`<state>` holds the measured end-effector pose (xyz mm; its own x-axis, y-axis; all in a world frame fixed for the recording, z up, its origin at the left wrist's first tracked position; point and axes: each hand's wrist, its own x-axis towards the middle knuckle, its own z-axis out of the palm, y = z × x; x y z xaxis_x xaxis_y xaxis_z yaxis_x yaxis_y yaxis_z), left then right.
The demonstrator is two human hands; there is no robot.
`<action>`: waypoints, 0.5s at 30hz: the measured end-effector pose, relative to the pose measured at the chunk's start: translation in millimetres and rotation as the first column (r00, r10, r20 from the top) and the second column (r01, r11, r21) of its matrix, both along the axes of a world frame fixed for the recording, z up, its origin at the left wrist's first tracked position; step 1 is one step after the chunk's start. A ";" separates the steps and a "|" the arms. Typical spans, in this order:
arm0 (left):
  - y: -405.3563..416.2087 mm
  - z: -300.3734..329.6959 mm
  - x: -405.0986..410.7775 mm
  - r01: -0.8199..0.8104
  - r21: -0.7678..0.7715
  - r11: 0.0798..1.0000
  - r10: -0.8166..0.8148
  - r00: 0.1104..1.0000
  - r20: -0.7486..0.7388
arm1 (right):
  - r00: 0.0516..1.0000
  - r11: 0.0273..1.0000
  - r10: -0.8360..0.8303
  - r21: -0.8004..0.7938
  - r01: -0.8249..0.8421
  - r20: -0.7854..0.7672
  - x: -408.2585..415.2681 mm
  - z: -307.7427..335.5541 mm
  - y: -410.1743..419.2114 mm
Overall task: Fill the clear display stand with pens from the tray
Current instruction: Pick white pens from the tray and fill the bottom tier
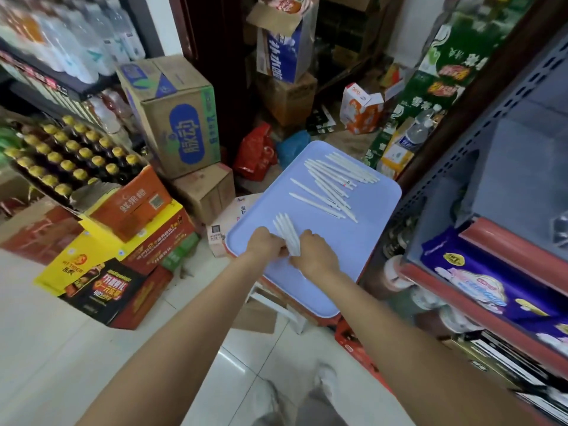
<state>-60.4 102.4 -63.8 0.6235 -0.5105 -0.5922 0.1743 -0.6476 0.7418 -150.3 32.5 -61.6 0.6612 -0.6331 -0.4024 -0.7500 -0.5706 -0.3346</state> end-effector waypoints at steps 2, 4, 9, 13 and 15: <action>-8.6 -3.3 -1.1 0.009 0.006 1.000 -0.009 1.000 -0.003 | 0.999 0.998 -0.023 0.055 0.021 0.031 0.2 -4.2 -3.2; -13.8 -6.5 -1.9 0.029 0.001 1.000 -0.029 1.000 -0.005 | 0.995 0.992 -0.065 0.114 0.055 0.079 -1.6 -6.8 -7.3; -18.2 0.3 -12.6 0.054 -0.107 0.993 -0.055 0.998 -0.010 | 0.958 0.965 -0.172 0.234 0.118 0.228 -11.4 4.8 -10.2; -32.5 22.7 -29.1 0.009 -0.234 0.972 -0.029 0.996 -0.083 | 0.925 0.968 -0.184 0.223 0.112 0.332 -19.3 33.1 -13.7; -42.7 42.7 -37.9 -0.018 -0.279 0.960 -0.007 0.996 -0.089 | 0.909 0.966 -0.186 0.240 0.099 0.373 -24.0 52.8 -16.3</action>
<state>-98.2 59.7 -21.1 0.5785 -0.6604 -0.4788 0.2496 -0.4155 0.8747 -174.3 16.2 -8.7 0.7011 -0.6616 -0.2659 -0.6030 -0.3511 -0.7163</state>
